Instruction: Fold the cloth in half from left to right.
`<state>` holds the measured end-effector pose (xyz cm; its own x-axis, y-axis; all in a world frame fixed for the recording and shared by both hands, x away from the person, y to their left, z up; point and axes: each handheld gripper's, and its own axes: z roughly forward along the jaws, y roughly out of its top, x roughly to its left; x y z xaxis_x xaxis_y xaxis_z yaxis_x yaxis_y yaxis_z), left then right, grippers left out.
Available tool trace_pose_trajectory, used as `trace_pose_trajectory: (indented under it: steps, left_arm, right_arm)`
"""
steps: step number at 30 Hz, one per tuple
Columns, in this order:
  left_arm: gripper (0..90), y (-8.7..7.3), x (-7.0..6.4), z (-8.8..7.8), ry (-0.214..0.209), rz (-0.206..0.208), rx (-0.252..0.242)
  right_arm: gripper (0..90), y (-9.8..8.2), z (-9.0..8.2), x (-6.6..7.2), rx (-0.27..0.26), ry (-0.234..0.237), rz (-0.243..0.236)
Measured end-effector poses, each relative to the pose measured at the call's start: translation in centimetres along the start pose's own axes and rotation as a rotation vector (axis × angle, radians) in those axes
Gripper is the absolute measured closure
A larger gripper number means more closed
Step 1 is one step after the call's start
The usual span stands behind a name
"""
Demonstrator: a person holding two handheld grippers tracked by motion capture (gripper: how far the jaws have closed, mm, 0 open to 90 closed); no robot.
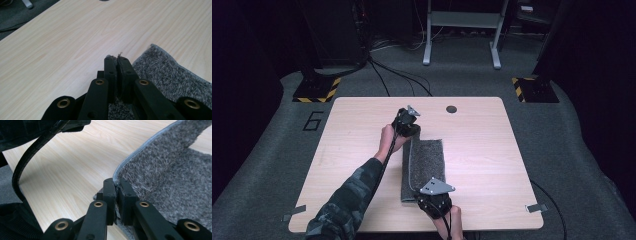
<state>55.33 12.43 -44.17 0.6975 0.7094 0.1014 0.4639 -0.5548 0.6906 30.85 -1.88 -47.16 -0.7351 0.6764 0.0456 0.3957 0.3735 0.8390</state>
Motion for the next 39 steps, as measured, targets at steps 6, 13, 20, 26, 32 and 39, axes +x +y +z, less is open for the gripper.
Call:
trace_pose_trajectory:
  steps: [6, 13, 20, 26, 32, 39]
  left_arm:
    - [85.9, 0.4, -0.7, 1.1, -0.025, 0.0, 0.011]
    - [85.7, 1.2, -1.3, 2.0, -0.038, 0.02, 0.027]
    - [85.4, 1.5, -2.1, 3.0, -0.052, 0.027, 0.039]
    - [84.9, 1.6, -2.7, 3.8, -0.073, 0.016, 0.044]
    - [66.0, 1.8, -3.1, 4.6, -0.097, -0.013, 0.048]
    - [32.4, 1.6, -2.2, 3.9, -0.084, -0.076, 0.032]
  right_arm:
    - [85.3, -0.6, -0.2, -0.4, 0.002, -0.013, 0.01]
    - [85.3, -1.0, -0.6, -0.9, -0.009, -0.024, 0.029]
    - [84.9, -1.8, -0.9, -1.4, 0.005, -0.039, 0.046]
    - [84.8, -2.7, -1.0, -1.7, 0.025, -0.054, 0.063]
    - [81.2, -3.5, -1.3, -2.1, 0.054, -0.078, 0.079]
    - [62.1, -5.0, -2.4, -2.9, 0.11, -0.149, 0.104]
